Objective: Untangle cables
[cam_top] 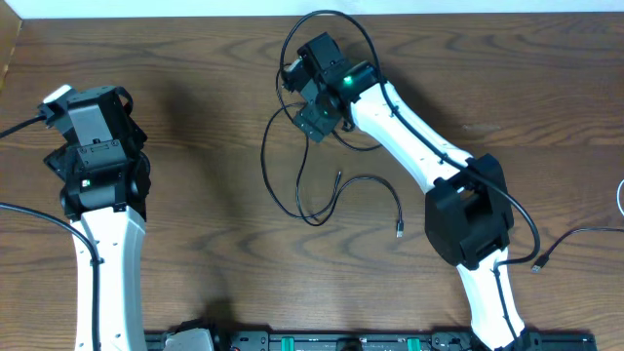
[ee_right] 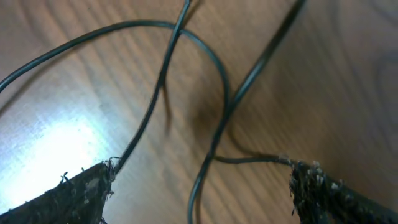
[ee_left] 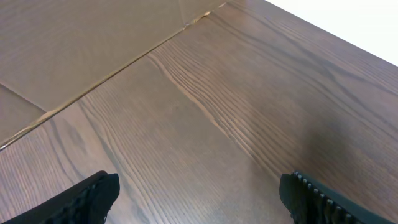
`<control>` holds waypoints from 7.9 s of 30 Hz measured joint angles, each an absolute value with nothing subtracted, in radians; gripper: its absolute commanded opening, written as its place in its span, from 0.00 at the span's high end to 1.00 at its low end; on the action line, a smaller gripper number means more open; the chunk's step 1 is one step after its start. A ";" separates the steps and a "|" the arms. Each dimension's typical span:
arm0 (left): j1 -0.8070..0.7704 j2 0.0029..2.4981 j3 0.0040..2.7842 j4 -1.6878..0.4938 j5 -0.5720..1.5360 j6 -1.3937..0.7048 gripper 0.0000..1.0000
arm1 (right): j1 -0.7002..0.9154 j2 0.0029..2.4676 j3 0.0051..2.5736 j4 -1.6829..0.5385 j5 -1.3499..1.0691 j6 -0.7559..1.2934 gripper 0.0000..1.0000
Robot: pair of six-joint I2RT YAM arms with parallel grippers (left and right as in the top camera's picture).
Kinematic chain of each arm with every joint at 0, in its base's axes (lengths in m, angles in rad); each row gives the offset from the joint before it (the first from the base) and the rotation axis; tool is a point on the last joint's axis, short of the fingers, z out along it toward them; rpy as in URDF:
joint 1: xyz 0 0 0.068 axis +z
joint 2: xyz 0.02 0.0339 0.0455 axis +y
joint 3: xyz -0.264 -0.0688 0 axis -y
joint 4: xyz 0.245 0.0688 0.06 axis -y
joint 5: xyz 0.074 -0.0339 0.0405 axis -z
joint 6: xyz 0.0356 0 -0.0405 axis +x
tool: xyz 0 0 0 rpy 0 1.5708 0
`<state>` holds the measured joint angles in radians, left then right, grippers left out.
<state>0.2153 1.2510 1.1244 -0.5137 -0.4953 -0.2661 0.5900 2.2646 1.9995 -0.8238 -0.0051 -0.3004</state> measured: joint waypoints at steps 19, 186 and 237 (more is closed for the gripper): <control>0.215 1.251 1.124 -0.514 -0.472 -0.266 0.12 | 0.568 2.389 1.996 -0.690 -0.039 -0.309 0.29; 0.215 0.853 1.124 -0.505 -0.504 -0.236 0.11 | -0.253 1.264 1.990 -0.979 0.408 0.147 0.01; 0.215 0.053 1.124 -0.826 -0.553 -0.364 0.11 | -0.239 0.080 1.094 -1.061 0.146 0.220 0.01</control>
<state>0.2150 0.0532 1.1244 -0.8265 -0.5526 -0.3637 -0.2390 0.0803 1.0943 -1.0607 0.1459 0.2199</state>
